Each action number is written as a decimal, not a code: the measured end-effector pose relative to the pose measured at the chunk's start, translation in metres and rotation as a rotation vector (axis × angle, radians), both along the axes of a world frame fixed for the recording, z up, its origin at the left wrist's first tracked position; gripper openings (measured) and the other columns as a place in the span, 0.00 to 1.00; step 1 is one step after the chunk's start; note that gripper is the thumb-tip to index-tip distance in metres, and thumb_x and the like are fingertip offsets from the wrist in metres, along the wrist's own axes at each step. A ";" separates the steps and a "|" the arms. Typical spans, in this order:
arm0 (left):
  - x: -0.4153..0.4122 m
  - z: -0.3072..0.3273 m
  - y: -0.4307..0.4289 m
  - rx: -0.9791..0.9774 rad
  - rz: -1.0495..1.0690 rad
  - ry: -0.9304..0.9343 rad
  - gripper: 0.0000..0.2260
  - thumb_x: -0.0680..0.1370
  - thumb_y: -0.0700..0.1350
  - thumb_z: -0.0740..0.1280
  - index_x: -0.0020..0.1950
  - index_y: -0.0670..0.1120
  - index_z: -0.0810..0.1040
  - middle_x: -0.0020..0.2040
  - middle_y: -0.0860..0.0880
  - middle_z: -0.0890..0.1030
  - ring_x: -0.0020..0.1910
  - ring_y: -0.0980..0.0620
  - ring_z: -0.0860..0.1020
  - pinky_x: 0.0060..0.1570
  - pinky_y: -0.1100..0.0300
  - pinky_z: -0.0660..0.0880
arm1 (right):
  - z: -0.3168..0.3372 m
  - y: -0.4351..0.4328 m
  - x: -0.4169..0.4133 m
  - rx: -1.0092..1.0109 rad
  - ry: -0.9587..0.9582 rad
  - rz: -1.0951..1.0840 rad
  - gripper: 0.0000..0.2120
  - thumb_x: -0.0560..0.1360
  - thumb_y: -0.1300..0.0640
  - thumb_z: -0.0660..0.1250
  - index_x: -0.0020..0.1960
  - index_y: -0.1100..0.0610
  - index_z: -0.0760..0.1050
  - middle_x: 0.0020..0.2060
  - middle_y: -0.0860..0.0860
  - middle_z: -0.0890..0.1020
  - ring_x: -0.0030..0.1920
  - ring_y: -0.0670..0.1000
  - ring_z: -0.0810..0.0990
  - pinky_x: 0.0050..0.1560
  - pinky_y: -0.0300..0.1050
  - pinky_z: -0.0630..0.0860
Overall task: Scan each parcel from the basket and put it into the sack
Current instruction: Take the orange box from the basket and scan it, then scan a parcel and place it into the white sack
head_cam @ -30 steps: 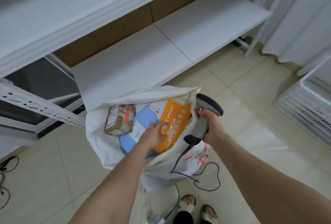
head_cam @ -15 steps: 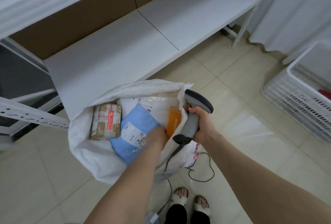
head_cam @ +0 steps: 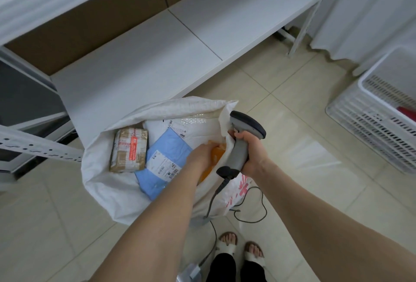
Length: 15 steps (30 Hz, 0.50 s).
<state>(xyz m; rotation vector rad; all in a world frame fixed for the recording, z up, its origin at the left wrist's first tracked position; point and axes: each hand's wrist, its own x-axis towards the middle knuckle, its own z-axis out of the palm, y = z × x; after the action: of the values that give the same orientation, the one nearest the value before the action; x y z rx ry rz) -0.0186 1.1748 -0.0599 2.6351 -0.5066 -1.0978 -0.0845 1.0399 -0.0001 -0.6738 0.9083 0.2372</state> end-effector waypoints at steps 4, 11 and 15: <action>0.004 0.021 0.014 -0.011 0.088 0.074 0.24 0.81 0.40 0.57 0.77 0.53 0.58 0.72 0.44 0.67 0.67 0.45 0.70 0.66 0.54 0.68 | 0.004 0.004 -0.003 -0.046 -0.017 0.009 0.05 0.77 0.60 0.63 0.50 0.60 0.75 0.44 0.57 0.78 0.46 0.56 0.77 0.52 0.55 0.75; 0.016 0.074 0.025 0.113 0.162 0.051 0.25 0.80 0.37 0.58 0.76 0.46 0.59 0.73 0.42 0.65 0.69 0.44 0.67 0.66 0.54 0.67 | 0.038 0.008 -0.008 -0.216 0.075 0.078 0.11 0.74 0.64 0.66 0.57 0.60 0.75 0.47 0.60 0.79 0.50 0.61 0.79 0.56 0.58 0.77; 0.017 0.111 0.022 0.156 0.114 0.002 0.23 0.81 0.39 0.57 0.76 0.44 0.59 0.74 0.42 0.64 0.71 0.45 0.66 0.68 0.56 0.65 | 0.066 0.001 -0.019 -0.292 0.084 0.087 0.04 0.74 0.66 0.66 0.45 0.58 0.73 0.37 0.55 0.73 0.37 0.53 0.73 0.39 0.46 0.72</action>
<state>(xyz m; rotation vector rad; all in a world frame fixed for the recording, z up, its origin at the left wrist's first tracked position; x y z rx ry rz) -0.0016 1.1972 0.0508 2.7564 -0.2759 -1.1463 -0.1033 1.0407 0.0660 -0.9808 1.0053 0.2134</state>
